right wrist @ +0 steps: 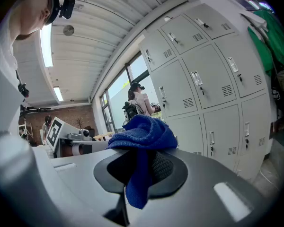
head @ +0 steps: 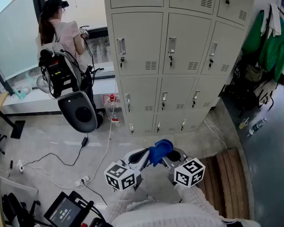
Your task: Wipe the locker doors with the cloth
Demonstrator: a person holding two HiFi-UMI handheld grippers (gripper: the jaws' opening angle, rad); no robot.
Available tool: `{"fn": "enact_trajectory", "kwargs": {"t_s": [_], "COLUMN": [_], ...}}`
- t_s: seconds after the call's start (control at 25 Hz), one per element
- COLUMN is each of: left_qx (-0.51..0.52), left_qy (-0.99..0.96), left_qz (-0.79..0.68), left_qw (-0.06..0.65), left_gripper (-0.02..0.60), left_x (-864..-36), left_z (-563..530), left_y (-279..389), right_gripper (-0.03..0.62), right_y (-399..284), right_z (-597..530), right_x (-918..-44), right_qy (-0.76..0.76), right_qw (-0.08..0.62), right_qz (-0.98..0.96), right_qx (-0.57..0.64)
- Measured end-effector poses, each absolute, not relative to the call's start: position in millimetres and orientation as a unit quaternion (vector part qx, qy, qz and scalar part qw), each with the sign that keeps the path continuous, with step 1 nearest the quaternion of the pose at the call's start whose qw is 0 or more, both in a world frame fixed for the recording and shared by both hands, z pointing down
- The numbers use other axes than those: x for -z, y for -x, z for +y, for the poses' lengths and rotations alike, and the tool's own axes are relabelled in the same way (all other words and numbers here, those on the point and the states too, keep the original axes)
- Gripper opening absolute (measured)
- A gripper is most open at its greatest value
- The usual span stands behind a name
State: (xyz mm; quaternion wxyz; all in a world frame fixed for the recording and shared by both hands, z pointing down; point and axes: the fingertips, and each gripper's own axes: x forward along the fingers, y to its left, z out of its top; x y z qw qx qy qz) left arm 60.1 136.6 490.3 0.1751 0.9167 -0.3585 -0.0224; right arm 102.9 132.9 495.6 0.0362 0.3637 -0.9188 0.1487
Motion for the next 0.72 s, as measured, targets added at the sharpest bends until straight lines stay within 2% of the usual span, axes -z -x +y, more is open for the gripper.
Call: {"fn": "enact_trajectory", "kwargs": {"t_s": [0.32,0.72], "left_qx": [0.016,0.003], "left_qy": [-0.916,-0.925], "left_qz": [-0.353,-0.346], "left_qw": [0.190,0.159], "left_gripper": [0.005,0.005], "left_x": [-502,-467], "left_z": [87,-36], "left_y": [-49,22], "right_gripper": [0.049,0.048], "right_y": [-95,-32], "right_z": [87,-33], "right_x": [-513,-467], "right_qy": [-0.372,-0.394], "right_qw": [0.046,0.022], "right_qz": [-0.912,-0.910], "right_qx": [-0.169,-0.127]}}
